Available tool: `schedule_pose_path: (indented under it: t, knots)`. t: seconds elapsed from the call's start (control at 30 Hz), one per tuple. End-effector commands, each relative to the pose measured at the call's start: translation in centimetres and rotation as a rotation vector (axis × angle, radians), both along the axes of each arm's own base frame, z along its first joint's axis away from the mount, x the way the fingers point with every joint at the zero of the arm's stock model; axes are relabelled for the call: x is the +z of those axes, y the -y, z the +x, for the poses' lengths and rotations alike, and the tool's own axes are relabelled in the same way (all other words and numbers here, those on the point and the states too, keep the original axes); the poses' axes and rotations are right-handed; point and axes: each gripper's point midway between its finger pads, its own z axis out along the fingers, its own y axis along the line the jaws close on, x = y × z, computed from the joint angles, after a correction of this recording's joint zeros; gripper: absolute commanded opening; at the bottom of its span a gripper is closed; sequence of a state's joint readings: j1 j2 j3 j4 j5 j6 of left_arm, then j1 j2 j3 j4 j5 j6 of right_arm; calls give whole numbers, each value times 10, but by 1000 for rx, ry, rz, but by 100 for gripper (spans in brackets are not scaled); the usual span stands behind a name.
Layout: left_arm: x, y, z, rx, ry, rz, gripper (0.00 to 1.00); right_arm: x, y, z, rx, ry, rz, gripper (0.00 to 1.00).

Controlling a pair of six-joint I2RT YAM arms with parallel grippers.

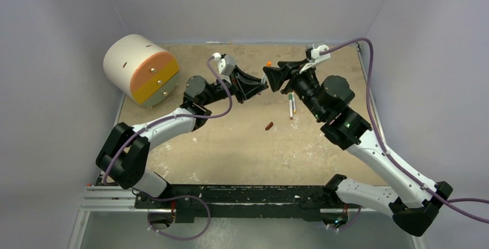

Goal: Insert the pens into the pen caps

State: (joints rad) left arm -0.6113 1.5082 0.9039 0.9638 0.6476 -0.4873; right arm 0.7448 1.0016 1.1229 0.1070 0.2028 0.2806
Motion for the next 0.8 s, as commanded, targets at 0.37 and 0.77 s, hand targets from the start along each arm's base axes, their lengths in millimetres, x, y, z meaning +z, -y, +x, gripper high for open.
schedule_pose_path:
  t: [0.37,0.77]
  knots:
    - [34,-1,-32,-109,104,-57,0,37,-9,2,29,64,74,48]
    - [40,-1,-33,-110,115,-68,0,32,-10,4,24,52,73,24]
